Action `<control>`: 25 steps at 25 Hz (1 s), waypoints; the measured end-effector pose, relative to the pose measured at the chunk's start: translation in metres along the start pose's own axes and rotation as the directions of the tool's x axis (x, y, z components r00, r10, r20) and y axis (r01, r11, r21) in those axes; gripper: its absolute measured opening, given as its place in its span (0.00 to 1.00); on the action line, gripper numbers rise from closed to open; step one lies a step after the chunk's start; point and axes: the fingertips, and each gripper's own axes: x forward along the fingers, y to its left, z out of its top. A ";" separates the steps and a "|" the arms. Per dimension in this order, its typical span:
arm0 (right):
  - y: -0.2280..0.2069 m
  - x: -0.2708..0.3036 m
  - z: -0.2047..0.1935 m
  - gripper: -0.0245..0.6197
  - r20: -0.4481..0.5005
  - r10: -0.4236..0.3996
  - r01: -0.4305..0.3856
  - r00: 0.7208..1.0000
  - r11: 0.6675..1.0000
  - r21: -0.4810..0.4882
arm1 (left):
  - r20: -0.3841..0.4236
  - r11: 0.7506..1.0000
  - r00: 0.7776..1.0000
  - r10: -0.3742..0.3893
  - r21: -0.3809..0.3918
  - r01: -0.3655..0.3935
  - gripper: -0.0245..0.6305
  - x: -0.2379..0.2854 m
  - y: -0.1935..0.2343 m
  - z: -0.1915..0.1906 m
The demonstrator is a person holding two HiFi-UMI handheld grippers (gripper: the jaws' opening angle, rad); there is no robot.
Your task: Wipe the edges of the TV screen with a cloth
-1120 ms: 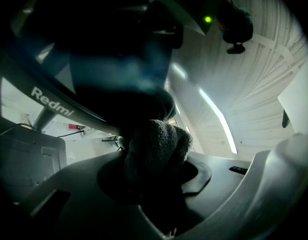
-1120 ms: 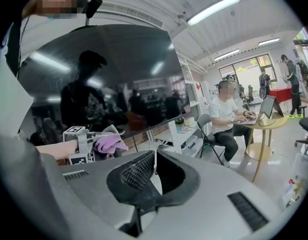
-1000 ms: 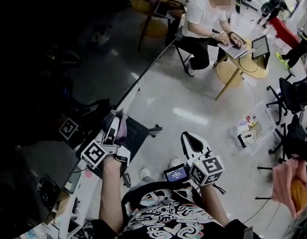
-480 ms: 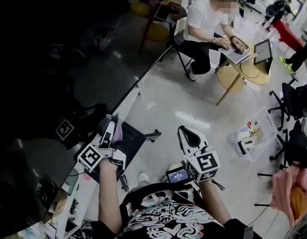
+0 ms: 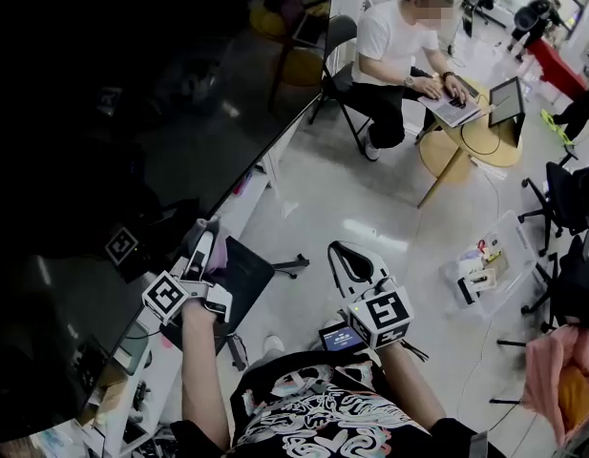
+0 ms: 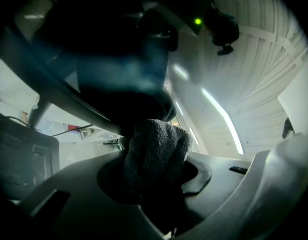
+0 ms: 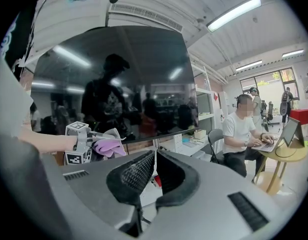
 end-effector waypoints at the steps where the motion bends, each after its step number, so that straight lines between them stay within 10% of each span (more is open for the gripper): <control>1: -0.001 -0.001 0.000 0.09 0.000 0.008 -0.008 1.000 1.000 -0.002 | 0.007 1.000 1.000 -0.008 -0.004 0.008 0.28 0.002 -0.003 -0.001; 25: -0.065 -0.003 -0.022 0.09 -0.035 0.041 -0.040 0.999 0.998 0.038 | 0.036 1.000 0.999 0.014 -0.010 -0.013 0.28 0.058 0.005 -0.013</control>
